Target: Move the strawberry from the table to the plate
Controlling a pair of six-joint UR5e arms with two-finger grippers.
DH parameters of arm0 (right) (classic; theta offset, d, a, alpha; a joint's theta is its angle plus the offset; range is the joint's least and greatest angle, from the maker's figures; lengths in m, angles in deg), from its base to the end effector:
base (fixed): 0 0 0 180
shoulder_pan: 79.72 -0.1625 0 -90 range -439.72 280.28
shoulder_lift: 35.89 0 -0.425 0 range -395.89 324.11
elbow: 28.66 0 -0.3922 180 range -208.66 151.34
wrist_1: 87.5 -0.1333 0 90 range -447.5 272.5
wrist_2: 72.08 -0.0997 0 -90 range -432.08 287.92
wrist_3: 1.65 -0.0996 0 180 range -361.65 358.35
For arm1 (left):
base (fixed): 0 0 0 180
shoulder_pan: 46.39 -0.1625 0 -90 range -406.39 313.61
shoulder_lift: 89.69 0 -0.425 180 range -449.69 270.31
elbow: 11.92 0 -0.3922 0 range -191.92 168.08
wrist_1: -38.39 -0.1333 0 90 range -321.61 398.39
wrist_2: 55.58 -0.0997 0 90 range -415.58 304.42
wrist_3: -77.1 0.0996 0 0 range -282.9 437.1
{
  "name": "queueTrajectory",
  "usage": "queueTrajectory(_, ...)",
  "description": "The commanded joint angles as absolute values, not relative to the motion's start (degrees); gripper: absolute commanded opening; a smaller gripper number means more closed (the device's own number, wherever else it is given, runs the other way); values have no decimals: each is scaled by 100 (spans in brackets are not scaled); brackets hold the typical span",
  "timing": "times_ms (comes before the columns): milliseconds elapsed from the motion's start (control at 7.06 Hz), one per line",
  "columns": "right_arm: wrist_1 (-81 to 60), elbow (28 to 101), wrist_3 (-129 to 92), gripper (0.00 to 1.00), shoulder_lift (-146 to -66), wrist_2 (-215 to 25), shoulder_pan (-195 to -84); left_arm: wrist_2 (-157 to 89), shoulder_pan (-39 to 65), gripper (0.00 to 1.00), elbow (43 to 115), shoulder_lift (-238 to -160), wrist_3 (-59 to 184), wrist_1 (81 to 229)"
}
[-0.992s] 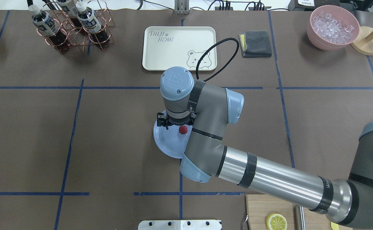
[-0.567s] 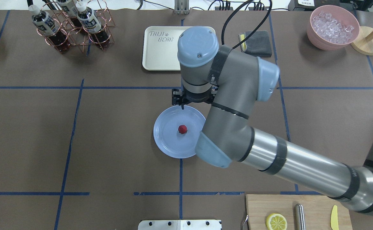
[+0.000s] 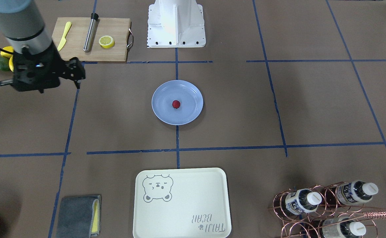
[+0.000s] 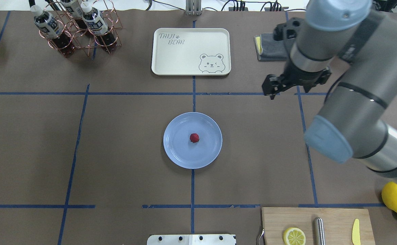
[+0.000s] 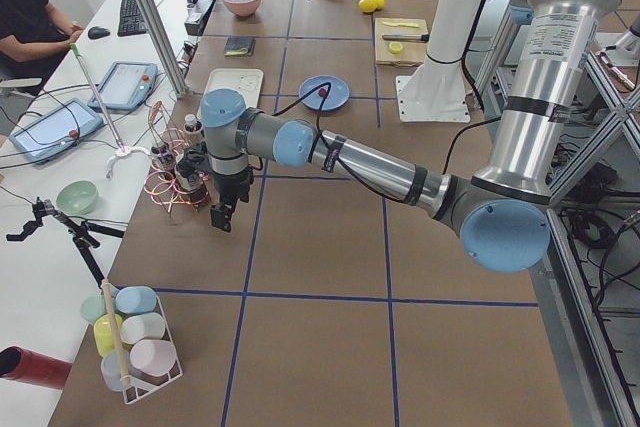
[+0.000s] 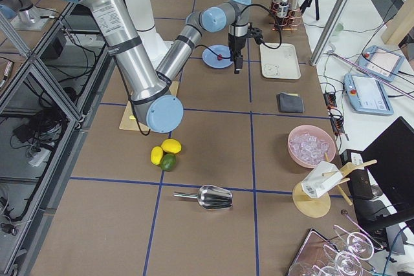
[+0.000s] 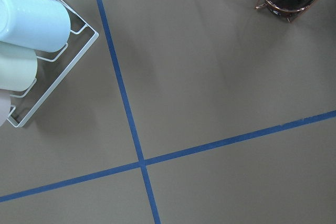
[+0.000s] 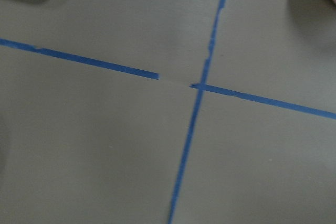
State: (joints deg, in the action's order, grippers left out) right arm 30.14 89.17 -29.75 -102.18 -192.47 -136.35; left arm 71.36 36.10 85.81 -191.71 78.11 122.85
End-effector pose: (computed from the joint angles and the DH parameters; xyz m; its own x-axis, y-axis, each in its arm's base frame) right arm -0.2282 -0.4972 0.2827 0.7729 -0.2099 0.5988 0.1574 0.9776 0.1395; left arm 0.0022 -0.5785 0.4983 0.7708 0.2676 -0.5782 -0.1403 0.9565 0.2557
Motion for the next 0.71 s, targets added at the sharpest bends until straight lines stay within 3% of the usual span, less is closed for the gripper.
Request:
queueTrajectory(0, 2470, 8772, -1444, 100, -11379, -19748, -14796, 7221, 3622, 100, 8582, -19164, 7815, 12285)
queueTrajectory(283, 942, 7905, -471, 100, -12530, -20514, -15798, 7230, 3622, 100, 8573, -19156, 7815, 12285)
queueTrajectory(567, 795, 7236, -61, 100, -12650, -20968, -16502, 7222, 3753, 100, 8555, -18954, 7824, 12285)
